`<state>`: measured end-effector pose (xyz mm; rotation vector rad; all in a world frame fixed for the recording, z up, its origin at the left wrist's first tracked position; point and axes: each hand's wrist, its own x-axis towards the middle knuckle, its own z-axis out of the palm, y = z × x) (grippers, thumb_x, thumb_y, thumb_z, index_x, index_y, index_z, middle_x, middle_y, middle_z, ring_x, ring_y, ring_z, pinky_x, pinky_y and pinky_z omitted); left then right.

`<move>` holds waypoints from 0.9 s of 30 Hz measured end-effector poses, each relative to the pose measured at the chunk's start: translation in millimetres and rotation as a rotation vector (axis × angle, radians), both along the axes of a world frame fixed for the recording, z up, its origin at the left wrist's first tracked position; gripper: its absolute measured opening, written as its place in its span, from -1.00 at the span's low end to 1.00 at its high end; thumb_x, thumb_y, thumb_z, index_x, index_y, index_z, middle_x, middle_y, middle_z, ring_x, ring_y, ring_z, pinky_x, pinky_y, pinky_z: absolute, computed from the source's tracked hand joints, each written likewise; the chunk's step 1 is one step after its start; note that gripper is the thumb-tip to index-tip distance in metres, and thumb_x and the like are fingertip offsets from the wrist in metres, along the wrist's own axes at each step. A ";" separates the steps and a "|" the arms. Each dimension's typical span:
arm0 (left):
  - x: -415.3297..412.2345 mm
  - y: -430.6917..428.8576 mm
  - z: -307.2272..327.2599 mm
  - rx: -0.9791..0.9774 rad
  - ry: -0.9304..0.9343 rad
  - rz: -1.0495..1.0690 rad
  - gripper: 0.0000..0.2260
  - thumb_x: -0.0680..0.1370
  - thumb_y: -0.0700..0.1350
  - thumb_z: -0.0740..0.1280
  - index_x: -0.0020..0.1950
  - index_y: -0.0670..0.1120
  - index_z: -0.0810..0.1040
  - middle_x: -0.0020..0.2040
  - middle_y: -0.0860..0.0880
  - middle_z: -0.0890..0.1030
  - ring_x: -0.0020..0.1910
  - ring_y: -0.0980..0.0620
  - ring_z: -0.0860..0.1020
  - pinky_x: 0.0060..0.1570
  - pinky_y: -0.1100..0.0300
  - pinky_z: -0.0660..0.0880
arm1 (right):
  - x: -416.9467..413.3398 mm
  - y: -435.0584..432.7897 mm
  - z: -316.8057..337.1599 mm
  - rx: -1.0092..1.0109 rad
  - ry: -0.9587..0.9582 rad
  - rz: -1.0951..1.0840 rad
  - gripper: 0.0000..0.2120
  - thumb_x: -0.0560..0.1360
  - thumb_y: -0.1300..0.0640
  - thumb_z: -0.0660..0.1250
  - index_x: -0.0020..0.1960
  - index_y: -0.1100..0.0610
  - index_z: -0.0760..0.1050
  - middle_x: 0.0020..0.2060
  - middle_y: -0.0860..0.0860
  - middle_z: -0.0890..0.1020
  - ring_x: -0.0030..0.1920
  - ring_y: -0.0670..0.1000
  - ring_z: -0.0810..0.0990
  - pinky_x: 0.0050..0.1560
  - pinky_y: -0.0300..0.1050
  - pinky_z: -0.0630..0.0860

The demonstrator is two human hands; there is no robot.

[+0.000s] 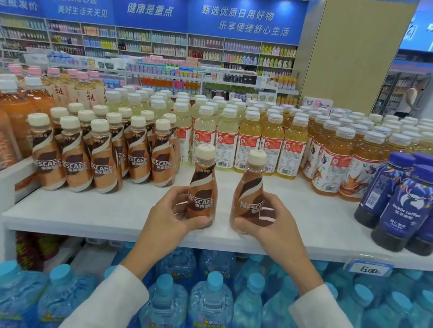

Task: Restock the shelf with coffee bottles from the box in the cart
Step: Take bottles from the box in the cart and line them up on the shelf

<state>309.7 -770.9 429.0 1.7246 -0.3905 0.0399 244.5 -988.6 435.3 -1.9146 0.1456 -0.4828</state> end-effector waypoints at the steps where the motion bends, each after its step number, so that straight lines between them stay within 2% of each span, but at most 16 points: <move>1: -0.2 -0.7 -0.5 0.002 -0.004 0.009 -0.44 0.32 -0.17 0.65 0.19 0.15 0.51 0.19 0.12 0.64 0.14 0.17 0.63 0.20 0.21 0.56 | 0.9 4.0 -1.3 -0.042 0.005 -0.048 -0.38 0.28 0.01 0.67 0.24 -0.11 0.47 0.10 -0.18 0.61 0.03 -0.16 0.61 0.08 -0.19 0.57; 5: -0.4 -0.4 -0.8 0.025 -0.007 0.023 -0.43 0.31 -0.13 0.66 0.20 0.15 0.50 0.19 0.13 0.64 0.16 0.15 0.62 0.24 0.17 0.55 | 0.7 8.8 -1.3 -0.068 0.020 -0.074 -0.29 0.22 -0.12 0.68 0.24 -0.13 0.39 0.12 -0.19 0.55 0.06 -0.16 0.57 0.06 -0.21 0.55; 10: -2.5 -0.9 0.1 0.063 -0.016 0.055 -0.43 0.32 -0.08 0.66 0.23 0.14 0.50 0.14 0.21 0.63 0.11 0.23 0.60 0.07 0.36 0.52 | -7.9 6.8 2.8 0.029 0.018 0.031 -0.32 0.30 0.01 0.66 0.29 -0.18 0.37 0.11 -0.33 0.53 0.13 -0.23 0.55 -0.03 -0.38 0.49; 14: -3.8 -0.3 1.5 0.083 -0.011 0.071 -0.42 0.32 -0.06 0.66 0.26 0.12 0.50 0.11 0.21 0.62 0.10 0.26 0.59 0.01 0.43 0.49 | -7.2 12.9 0.7 0.006 -0.024 -0.047 -0.40 0.29 0.04 0.67 0.22 -0.15 0.45 0.03 -0.31 0.59 0.00 -0.33 0.58 -0.16 -0.47 0.48; 19: -6.5 1.0 1.5 0.098 -0.034 0.081 -0.45 0.34 -0.07 0.65 0.23 0.17 0.50 0.07 0.28 0.61 0.08 0.32 0.58 -0.04 0.49 0.51 | 0.5 32.5 -5.0 -0.011 -0.053 -0.059 -0.43 0.30 0.03 0.66 0.19 -0.14 0.46 0.02 -0.29 0.60 0.03 -0.26 0.60 -0.04 -0.39 0.50; 24: -5.6 20.2 -1.5 0.118 -0.049 0.125 -0.45 0.39 -0.05 0.61 0.31 0.13 0.50 0.15 0.23 0.62 0.14 0.27 0.58 0.03 0.49 0.47 | 10.6 56.0 -7.3 -0.011 -0.074 -0.034 -0.45 0.30 0.03 0.66 0.14 -0.20 0.44 0.01 -0.27 0.63 0.02 -0.24 0.62 0.05 -0.28 0.56; 27: -3.0 40.4 -3.4 0.157 -0.064 0.173 -0.46 0.43 -0.02 0.58 0.36 0.12 0.48 0.20 0.19 0.59 0.19 0.24 0.55 0.13 0.38 0.44 | 20.9 75.1 -8.5 -0.021 -0.061 0.000 -0.46 0.31 0.01 0.65 0.14 -0.21 0.43 0.02 -0.27 0.63 0.04 -0.23 0.61 0.09 -0.22 0.58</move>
